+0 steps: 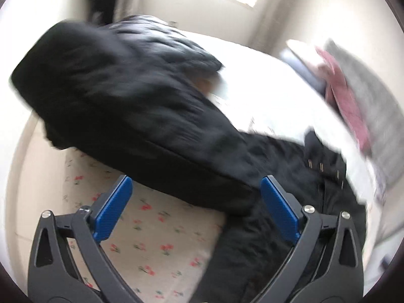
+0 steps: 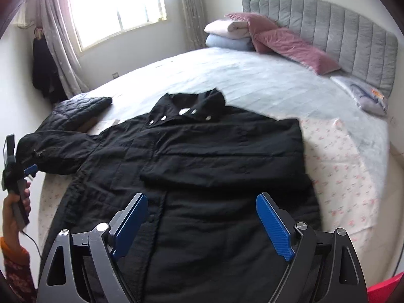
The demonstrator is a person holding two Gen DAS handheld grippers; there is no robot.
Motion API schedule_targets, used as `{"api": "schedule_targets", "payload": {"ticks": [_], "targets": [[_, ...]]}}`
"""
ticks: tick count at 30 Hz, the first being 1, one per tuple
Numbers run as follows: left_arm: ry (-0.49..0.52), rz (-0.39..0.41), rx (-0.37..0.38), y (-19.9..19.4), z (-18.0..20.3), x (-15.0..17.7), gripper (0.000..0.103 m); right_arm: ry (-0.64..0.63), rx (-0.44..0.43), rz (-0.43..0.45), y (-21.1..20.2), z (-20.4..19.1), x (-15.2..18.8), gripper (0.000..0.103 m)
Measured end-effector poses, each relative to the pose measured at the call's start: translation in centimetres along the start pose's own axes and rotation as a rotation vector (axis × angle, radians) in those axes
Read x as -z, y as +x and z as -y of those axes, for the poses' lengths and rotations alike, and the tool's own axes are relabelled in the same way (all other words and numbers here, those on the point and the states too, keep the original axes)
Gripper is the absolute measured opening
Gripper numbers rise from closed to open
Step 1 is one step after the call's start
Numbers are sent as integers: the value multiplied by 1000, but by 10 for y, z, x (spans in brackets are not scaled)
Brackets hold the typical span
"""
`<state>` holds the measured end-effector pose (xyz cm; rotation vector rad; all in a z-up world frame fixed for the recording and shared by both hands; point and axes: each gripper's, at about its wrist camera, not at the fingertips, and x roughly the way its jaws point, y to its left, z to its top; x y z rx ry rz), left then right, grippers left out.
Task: Fold large clothes
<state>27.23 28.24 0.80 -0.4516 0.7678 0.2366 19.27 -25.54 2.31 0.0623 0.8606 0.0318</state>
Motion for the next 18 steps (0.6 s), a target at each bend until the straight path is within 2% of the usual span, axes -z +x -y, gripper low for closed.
{"api": "schedule_targets", "payload": {"ticks": [4,8,12,17,18], "targets": [[-93,53,-42,-1,-38,-6,101,-6,21,8,5,-4,7,89],[-185,115,24,-8,-69,-9,101,24,0,-50,26,0,14,90],[-176,180,78,-23,-80,-17,101,57,-7,-79,37,3,16,90],[-137,239,35,-26,-98,-28,100,34,-26,-71,38,-4,16,90],[-141,243,40,-25,-101,-30,93,30,-30,-74,40,-5,16,90]]}}
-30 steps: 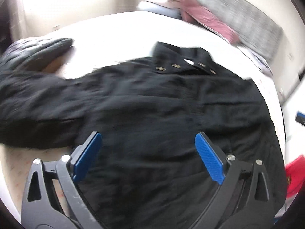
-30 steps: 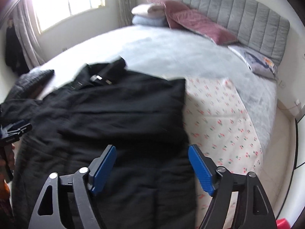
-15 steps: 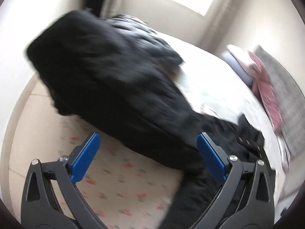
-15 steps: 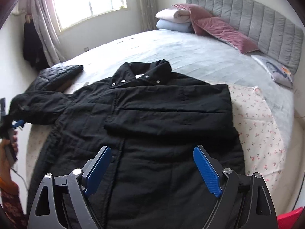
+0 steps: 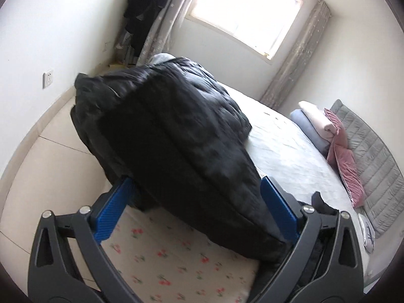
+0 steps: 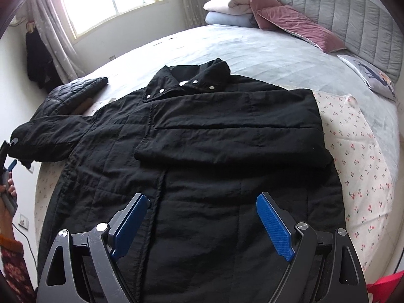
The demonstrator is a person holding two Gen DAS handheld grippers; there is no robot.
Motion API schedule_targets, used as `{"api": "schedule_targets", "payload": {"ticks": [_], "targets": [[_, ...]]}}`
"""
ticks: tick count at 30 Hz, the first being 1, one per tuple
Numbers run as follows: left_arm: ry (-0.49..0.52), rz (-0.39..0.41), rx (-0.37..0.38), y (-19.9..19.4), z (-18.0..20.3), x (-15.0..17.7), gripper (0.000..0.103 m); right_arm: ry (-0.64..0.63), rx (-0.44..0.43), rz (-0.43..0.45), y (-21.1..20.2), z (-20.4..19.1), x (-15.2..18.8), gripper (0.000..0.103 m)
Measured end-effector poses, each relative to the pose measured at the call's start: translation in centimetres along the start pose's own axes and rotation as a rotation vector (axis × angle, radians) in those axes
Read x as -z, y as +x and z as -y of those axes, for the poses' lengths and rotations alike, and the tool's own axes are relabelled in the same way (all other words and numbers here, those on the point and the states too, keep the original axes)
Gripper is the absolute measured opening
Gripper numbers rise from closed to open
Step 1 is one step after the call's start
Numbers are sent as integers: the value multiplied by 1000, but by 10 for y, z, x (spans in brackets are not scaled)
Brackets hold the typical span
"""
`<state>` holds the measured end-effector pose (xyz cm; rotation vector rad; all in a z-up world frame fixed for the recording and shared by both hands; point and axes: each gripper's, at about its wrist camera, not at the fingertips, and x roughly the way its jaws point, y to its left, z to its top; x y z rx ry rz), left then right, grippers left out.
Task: Fold large clothes
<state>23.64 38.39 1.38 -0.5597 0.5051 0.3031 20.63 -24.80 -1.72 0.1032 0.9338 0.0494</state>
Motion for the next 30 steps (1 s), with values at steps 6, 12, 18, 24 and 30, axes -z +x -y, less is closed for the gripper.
{"api": "schedule_targets", "payload": {"ticks": [6,12,18,24,30], "targets": [[-26,-7,45,-6,-14,-16,10,5,-10,-20,8,-1,0,89],[55,33,157,-33,30,-17,6,23,-20,-11,6,2,-1,90],[221,40,296,-51,134,3,6,46,-30,-1,2,10,-2,90],[337,-27,425,-44,240,45,6,75,-42,15,-1,21,-3,90],[412,-161,537,-17,318,107,6,118,-57,18,2,35,-2,90]]}}
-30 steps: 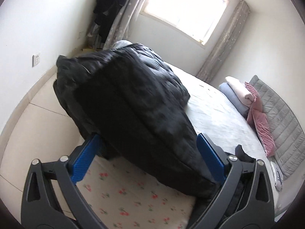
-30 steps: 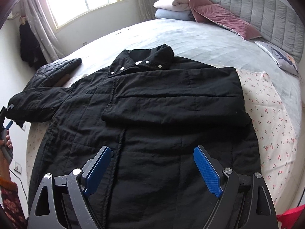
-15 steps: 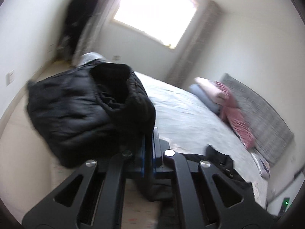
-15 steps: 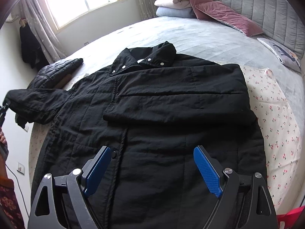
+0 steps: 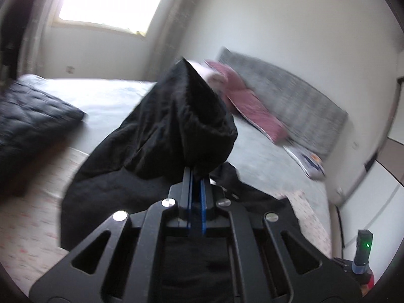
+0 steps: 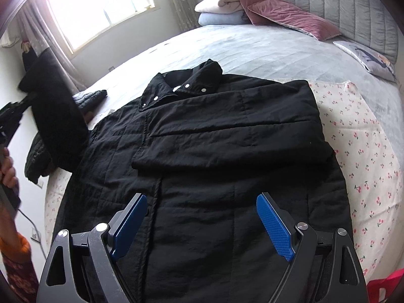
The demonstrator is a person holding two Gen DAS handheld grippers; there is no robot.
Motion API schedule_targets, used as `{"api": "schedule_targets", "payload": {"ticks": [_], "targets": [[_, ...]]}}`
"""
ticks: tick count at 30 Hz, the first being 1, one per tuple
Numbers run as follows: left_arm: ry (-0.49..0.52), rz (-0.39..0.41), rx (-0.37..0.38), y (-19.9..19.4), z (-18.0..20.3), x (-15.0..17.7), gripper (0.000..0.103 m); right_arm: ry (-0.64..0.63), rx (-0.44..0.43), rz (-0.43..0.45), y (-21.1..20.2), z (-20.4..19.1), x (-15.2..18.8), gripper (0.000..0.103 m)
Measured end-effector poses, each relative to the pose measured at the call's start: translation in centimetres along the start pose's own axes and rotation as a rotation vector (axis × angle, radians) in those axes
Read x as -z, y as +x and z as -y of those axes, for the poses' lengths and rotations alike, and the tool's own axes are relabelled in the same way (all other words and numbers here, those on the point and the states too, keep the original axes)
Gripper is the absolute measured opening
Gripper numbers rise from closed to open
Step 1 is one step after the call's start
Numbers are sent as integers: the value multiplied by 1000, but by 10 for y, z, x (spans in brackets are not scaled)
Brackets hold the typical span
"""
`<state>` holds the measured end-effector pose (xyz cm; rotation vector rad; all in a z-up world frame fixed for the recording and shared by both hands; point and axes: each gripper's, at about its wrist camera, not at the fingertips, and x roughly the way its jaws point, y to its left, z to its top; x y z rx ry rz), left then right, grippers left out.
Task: Fold large clothes
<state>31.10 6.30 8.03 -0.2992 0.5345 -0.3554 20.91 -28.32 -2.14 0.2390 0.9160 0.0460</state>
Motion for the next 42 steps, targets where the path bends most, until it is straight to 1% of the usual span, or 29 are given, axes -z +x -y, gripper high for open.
{"api": "schedule_targets", "payload": {"ticks": [2,5,9,11,12,13,14,15,16,18,21,22,24,25,26,27,28,29,31,32,34,36,37,38,39,40,41,42], "targets": [[12,-42,29,22,17,14,6,38,-10,3,3,8,0,90],[33,-135,46,58,40,43,6,91,-44,-13,11,17,1,90],[67,-247,50,97,50,80,7,134,-75,-19,19,25,3,89],[80,-315,95,109,49,96,10,145,-79,-19,22,27,3,90],[84,-352,108,111,51,102,15,145,-82,-18,23,28,3,90],[93,-392,123,110,50,105,26,144,-89,-18,24,28,4,90],[100,-413,145,106,50,106,34,144,-96,-19,26,28,4,90],[109,-417,167,97,47,106,54,149,-102,-20,27,28,5,90],[119,-393,170,85,44,104,67,155,-107,-22,28,29,4,90],[132,-322,152,54,29,92,74,169,-137,-24,29,28,4,90],[110,-265,92,19,-5,73,75,175,-188,-25,31,25,4,90],[107,-245,63,14,-15,69,75,179,-201,-27,32,22,3,90],[96,-178,-15,-3,-51,62,75,196,-244,-32,36,14,-3,90],[71,-142,-31,-9,-69,60,75,197,-257,-33,39,8,-6,90],[19,-115,-62,-10,-89,57,74,194,-274,-32,41,1,-10,90],[-58,-101,-99,-10,-113,54,72,191,-299,-30,46,-7,-14,90],[-105,-89,-106,-5,-126,53,65,194,-320,-30,50,-13,-17,90],[-166,-75,-100,-3,-144,54,62,207,-351,-38,59,-21,-23,90],[-241,-84,-69,5,-171,62,55,217,-379,-60,77,-33,-32,90],[-253,-100,-53,12,-177,66,52,217,-376,-66,89,-39,-39,90],[-245,-129,-30,26,-177,71,43,225,-348,-57,107,-43,-47,89],[-196,-165,-3,38,-168,79,41,286,-338,-42,131,-38,-55,89],[-165,-179,1,43,-163,82,41,323,-352,-41,140,-34,-57,86],[-121,-187,-9,47,-155,85,41,350,-376,-41,149,-32,-59,80],[-97,-186,-7,46,-151,86,41,366,-393,-42,156,-31,-61,53],[-71,-182,6,44,-146,86,41,359,-404,-42,160,-32,-64,19],[-55,-174,35,41,-142,85,41,339,-421,-26,157,-33,-69,10],[-50,-168,73,37,-140,84,41,319,-456,24,146,-34,-74,8]]}}
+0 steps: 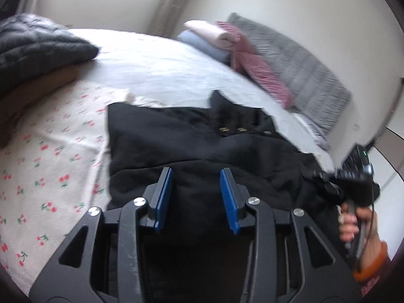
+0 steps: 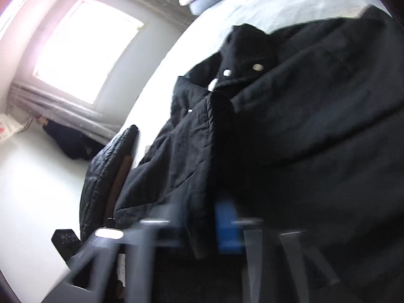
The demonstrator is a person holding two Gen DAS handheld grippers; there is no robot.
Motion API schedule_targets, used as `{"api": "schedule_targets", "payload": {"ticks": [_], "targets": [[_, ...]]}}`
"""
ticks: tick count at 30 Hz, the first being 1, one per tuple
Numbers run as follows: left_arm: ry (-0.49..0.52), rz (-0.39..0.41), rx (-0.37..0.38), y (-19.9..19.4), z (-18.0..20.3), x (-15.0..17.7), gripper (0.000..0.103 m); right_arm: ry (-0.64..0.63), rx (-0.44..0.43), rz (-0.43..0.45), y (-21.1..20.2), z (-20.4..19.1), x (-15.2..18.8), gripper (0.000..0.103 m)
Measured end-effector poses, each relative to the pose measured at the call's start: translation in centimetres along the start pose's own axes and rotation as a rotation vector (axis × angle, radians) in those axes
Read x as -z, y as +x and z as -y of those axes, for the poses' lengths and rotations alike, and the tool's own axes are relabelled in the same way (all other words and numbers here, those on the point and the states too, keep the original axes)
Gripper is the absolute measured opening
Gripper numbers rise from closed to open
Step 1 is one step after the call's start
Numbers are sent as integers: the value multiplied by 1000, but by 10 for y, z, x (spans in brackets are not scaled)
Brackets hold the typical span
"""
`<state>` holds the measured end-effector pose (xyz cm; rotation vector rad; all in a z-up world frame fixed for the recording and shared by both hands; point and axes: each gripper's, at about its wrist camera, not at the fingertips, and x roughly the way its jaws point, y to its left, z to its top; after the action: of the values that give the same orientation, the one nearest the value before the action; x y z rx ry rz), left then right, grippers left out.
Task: Fold large clothes
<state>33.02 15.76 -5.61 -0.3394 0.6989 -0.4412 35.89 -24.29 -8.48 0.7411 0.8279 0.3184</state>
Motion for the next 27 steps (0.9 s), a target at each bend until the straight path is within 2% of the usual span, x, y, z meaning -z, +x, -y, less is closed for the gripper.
{"api": "schedule_targets", "payload": {"ticks": [2,3,6,8,9,12,14,15,16,17,20,21,22,23,26,27], "targets": [[8,-10,56,-1,3,0,41,-53,-53,72,-20,-10,-5,7],[15,-29,60,3,4,1,41,-82,-45,107,-31,-13,-9,7],[40,-163,16,27,6,8,41,-103,111,110,-43,1,-14,5],[54,-300,-8,50,6,19,41,-102,229,43,-38,19,-13,5],[68,-328,-8,54,8,24,41,-101,255,1,-34,25,-10,6],[165,-338,-20,53,27,28,41,-98,219,-61,-31,25,-3,11],[166,-343,16,50,34,27,42,-86,177,-53,-31,16,-7,29],[167,-343,21,50,35,27,43,-86,166,-43,-29,9,-11,54],[170,-333,31,46,37,24,43,-89,162,-31,-27,3,-13,75],[171,-311,42,43,38,22,43,-99,158,-12,-23,-4,-19,78],[155,-192,60,26,36,11,60,-103,152,-13,-4,-13,-37,78],[142,-137,33,20,33,8,70,-86,164,-12,5,-12,-44,78],[128,-95,-2,16,30,7,73,-68,170,-16,14,-8,-47,78],[110,-73,-24,14,25,5,73,-51,169,-18,23,-5,-50,78],[41,-36,-17,9,9,1,73,-9,143,-19,50,6,-53,73],[17,-31,-11,9,4,0,73,-15,119,-32,59,6,-50,57]]}}
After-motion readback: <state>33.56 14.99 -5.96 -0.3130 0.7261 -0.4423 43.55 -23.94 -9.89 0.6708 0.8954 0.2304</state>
